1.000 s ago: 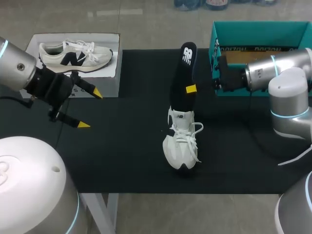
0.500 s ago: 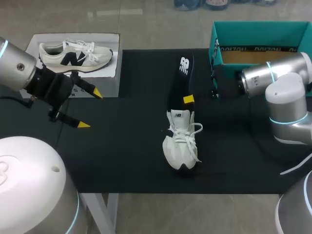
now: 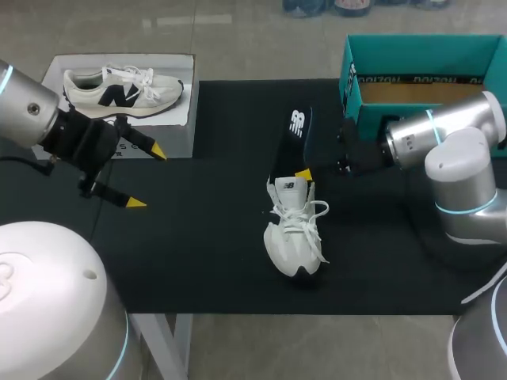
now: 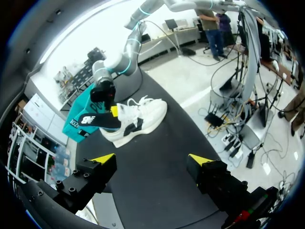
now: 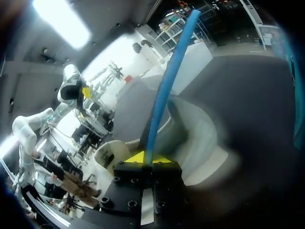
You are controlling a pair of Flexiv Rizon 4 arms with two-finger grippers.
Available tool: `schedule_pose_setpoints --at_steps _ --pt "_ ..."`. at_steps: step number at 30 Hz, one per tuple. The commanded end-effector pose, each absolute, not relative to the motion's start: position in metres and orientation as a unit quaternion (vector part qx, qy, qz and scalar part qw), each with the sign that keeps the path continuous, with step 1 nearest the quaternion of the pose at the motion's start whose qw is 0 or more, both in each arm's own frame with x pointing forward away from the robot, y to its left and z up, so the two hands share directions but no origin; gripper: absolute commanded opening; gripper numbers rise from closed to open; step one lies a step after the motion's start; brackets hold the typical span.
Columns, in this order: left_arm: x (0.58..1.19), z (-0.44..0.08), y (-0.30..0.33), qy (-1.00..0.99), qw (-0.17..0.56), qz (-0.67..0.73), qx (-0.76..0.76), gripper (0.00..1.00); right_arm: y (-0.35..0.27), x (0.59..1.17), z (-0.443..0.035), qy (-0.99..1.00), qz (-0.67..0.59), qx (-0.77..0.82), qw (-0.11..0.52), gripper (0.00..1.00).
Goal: Take the shoe out of the shoebox, open the shoe tongue, remove and reinsert the insole, then place the shoe into the shoebox
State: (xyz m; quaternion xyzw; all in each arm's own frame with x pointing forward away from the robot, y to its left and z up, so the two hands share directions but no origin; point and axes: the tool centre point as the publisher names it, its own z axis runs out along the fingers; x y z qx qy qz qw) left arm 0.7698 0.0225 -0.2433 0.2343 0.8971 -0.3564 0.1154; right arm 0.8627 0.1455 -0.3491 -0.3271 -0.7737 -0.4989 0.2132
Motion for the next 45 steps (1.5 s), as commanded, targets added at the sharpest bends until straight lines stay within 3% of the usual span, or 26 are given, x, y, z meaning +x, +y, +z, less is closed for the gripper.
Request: schedule_pose_setpoints --at_steps 1,4,7,25,28,29,31,32,45 --pt "0.770 -0.243 0.023 0.898 0.115 -0.355 0.235 1.00 0.147 0.858 -0.342 -0.776 -0.496 -0.330 0.205 0.16" --pt "0.770 -0.243 0.023 0.898 0.115 -0.355 0.235 1.00 0.148 0.863 -0.338 -0.779 -0.494 -0.329 0.202 0.33" --pt "0.770 -0.243 0.023 0.898 0.115 -0.355 0.235 1.00 0.150 0.868 -0.335 -0.783 -0.491 -0.324 0.199 0.39" --pt "0.770 -0.243 0.023 0.898 0.115 -0.355 0.235 1.00 0.155 0.898 -0.318 -0.792 -0.489 -0.318 0.179 0.42" --pt "0.770 -0.243 0.023 0.898 0.115 -0.355 0.235 1.00 0.152 0.903 -0.315 -0.792 -0.492 -0.319 0.173 0.40" --pt "0.770 -0.243 0.023 0.898 0.115 -0.355 0.235 1.00 0.150 0.904 -0.315 -0.791 -0.492 -0.319 0.172 0.35" --pt "0.770 -0.243 0.023 0.898 0.115 -0.355 0.235 1.00 0.148 0.906 -0.315 -0.791 -0.493 -0.320 0.170 0.17" --pt "0.770 -0.243 0.023 0.898 0.115 -0.355 0.235 1.00 0.148 0.906 -0.315 -0.791 -0.493 -0.320 0.170 0.01" --pt "0.770 -0.243 0.023 0.898 0.115 -0.355 0.235 1.00 0.153 0.902 -0.325 -0.798 -0.483 -0.311 0.183 0.00"
